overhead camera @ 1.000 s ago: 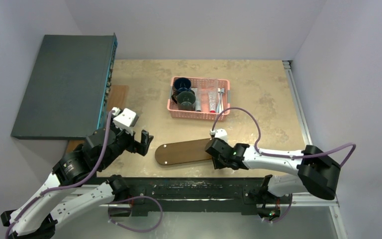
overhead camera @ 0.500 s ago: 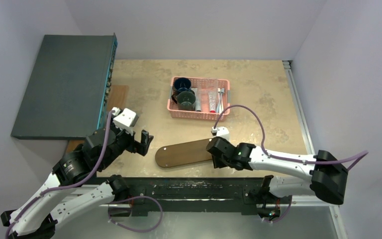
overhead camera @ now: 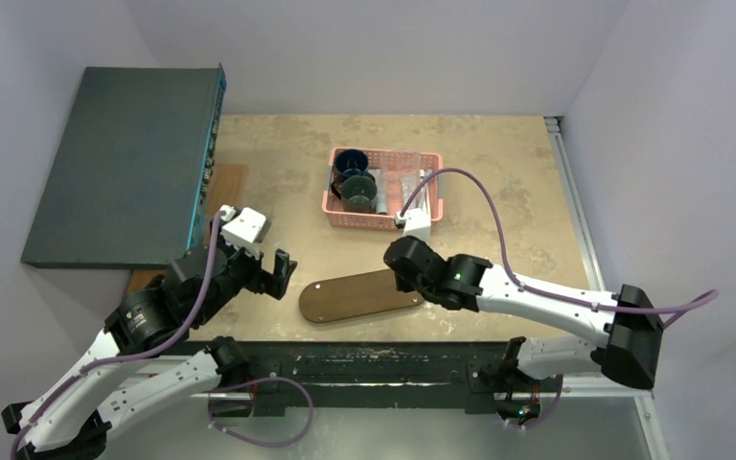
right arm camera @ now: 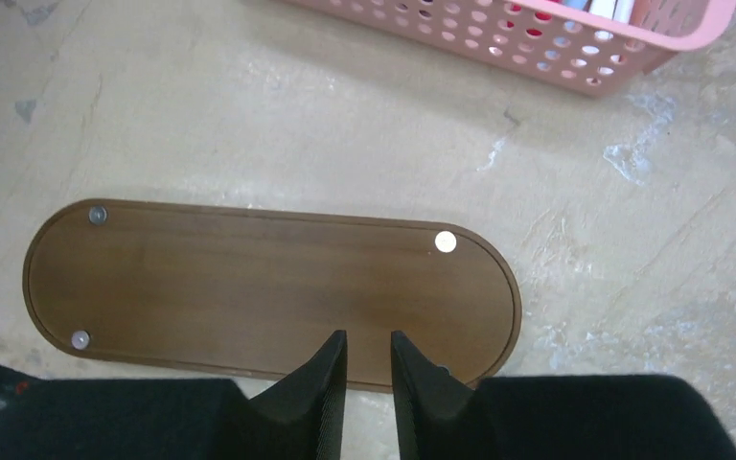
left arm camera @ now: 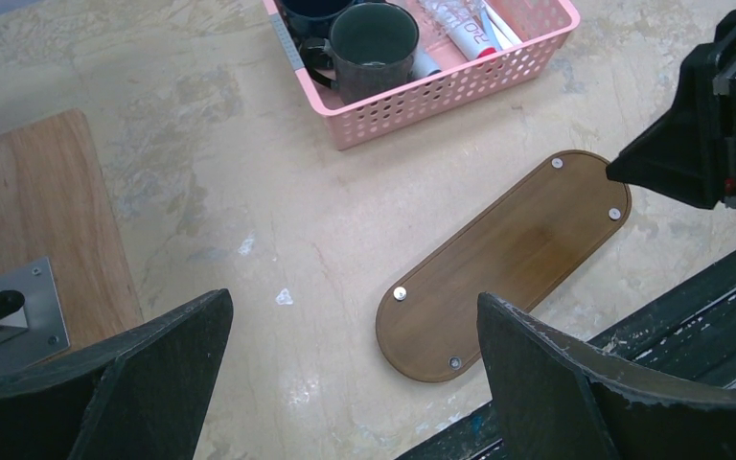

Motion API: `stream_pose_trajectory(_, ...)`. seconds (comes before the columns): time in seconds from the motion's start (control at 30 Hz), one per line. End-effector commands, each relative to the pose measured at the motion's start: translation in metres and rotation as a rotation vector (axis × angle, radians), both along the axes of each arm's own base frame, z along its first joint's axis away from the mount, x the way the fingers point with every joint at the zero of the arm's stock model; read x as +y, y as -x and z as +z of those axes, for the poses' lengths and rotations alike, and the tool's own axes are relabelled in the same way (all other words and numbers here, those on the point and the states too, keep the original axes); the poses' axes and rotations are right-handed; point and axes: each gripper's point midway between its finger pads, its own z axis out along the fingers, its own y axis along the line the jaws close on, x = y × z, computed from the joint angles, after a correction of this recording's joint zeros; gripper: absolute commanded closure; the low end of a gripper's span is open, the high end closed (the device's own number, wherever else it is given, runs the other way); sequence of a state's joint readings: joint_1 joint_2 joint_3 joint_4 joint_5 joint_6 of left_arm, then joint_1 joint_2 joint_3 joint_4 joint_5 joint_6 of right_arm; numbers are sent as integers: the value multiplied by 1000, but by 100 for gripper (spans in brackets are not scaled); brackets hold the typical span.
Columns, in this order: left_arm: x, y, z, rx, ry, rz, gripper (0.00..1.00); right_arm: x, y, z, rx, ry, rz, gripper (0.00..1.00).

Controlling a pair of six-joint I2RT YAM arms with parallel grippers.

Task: Prepare toiletry sets of a toothbrush and toothpaste on the tray

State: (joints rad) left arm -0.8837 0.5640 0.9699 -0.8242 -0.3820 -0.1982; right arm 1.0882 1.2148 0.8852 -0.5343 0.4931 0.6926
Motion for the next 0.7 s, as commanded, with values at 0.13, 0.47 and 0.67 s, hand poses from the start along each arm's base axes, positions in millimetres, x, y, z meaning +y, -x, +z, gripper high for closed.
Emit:
stream_pose_trajectory(0.13, 0, -6, 5, -26, 4, 18, 1, 18, -45, 16, -110, 31, -73, 91)
stream_pose_trajectory(0.47, 1, -7, 4, -25, -2, 24, 1, 34, -83, -16, -57, 47, -17, 100)
stream_pose_trajectory(0.67, -1, -8, 2, -18, -9, 23, 1, 49, -98, -34, -33, 77, 26, 100)
